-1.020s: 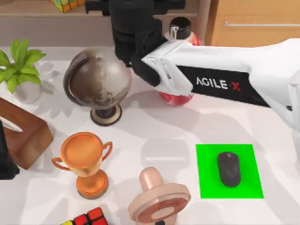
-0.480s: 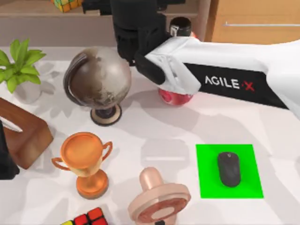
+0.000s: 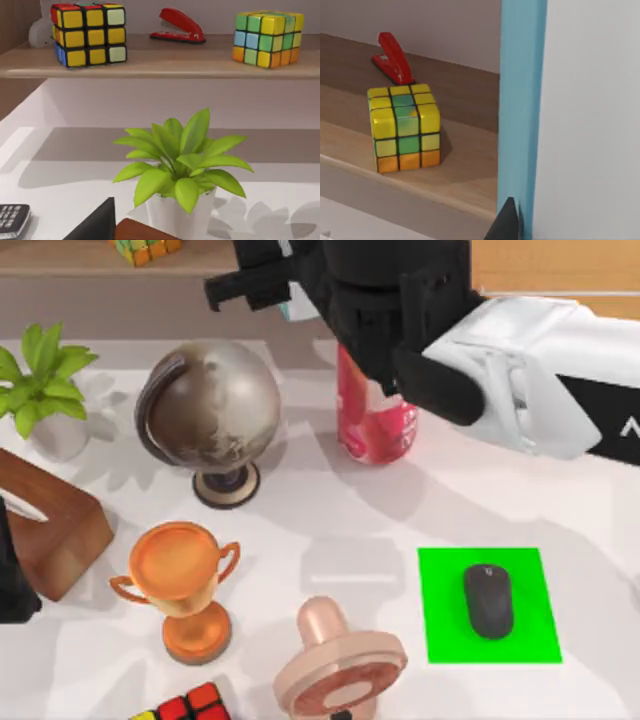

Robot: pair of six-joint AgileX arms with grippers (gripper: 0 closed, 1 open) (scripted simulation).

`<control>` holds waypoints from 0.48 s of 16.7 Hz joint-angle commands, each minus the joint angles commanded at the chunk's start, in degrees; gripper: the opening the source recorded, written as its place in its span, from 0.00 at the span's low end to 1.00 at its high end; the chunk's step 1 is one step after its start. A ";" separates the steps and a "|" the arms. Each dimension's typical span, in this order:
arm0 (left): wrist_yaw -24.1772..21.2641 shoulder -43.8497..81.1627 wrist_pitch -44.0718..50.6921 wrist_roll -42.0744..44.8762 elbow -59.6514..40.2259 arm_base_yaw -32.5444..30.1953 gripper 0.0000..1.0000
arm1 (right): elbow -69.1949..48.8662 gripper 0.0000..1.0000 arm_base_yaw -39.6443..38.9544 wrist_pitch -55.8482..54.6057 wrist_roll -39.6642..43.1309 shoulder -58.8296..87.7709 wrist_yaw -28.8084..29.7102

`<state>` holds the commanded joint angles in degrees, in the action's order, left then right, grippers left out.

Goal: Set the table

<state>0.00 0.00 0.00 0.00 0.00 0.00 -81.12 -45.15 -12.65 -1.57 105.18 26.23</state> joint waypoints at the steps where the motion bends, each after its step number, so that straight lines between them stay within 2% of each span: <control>1: 0.00 0.00 0.00 0.00 0.00 0.00 1.00 | 2.43 0.00 0.76 1.73 -0.67 -3.86 -1.99; 4: 0.00 0.00 0.00 0.00 0.00 0.00 1.00 | 9.62 0.00 4.95 5.81 -3.40 -15.49 -7.20; 8: 0.00 0.00 0.00 0.00 0.00 0.00 1.00 | 19.34 0.00 15.33 8.71 -8.84 -27.42 -12.21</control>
<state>0.00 0.00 0.00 0.00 0.00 0.00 -61.78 -29.82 -3.94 -10.41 77.76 14.01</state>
